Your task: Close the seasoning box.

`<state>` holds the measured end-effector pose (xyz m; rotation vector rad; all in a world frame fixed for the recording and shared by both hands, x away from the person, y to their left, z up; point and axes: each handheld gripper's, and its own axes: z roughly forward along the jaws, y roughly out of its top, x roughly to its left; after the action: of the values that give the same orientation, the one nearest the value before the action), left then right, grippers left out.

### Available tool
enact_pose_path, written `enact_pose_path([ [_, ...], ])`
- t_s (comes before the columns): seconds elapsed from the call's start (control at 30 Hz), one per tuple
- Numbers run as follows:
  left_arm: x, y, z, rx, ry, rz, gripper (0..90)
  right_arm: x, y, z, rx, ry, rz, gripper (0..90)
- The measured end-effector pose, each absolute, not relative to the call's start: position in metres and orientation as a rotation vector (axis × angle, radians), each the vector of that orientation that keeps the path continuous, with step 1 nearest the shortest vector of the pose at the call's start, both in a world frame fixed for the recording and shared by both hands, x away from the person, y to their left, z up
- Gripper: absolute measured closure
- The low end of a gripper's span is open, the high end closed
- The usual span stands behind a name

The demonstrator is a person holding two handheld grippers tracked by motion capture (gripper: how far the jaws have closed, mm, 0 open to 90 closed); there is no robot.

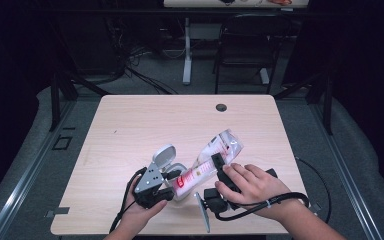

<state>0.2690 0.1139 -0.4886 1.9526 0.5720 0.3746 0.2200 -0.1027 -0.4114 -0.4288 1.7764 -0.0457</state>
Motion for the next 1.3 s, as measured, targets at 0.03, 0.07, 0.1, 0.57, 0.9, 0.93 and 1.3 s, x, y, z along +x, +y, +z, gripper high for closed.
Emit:
enact_pose_path([
  [0.03, 0.2689, 0.1138, -0.4886, 1.952, 0.572, 0.375, 65.1, 0.22, -0.1029, -0.4116, -0.428, 1.774, -0.038, 86.1],
  [0.07, 0.2689, 0.1138, -0.4886, 1.953, 0.572, 0.373, 65.1, 0.22, -0.1029, -0.4116, -0.428, 1.773, -0.037, 86.1],
  [0.1, 0.2689, 0.1137, -0.4886, 1.953, 0.572, 0.373, 65.2, 0.2198, -0.1029, -0.4113, -0.427, 1.773, -0.036, 86.1],
  [0.57, 0.2682, 0.1133, -0.489, 1.955, 0.568, 0.373, 65.1, 0.2185, -0.1026, -0.4101, -0.431, 1.777, -0.043, 86.2],
  [0.9, 0.2682, 0.1135, -0.4892, 1.96, 0.569, 0.374, 65.1, 0.2182, -0.1026, -0.4103, -0.429, 1.775, -0.041, 86.2],
  [0.93, 0.2682, 0.1134, -0.4892, 1.96, 0.569, 0.374, 65.1, 0.2181, -0.1026, -0.4104, -0.429, 1.775, -0.04, 86.2],
  [1.3, 0.2684, 0.1131, -0.4899, 1.96, 0.57, 0.375, 65.1, 0.2182, -0.1025, -0.4104, -0.43, 1.771, -0.028, 86.2],
])
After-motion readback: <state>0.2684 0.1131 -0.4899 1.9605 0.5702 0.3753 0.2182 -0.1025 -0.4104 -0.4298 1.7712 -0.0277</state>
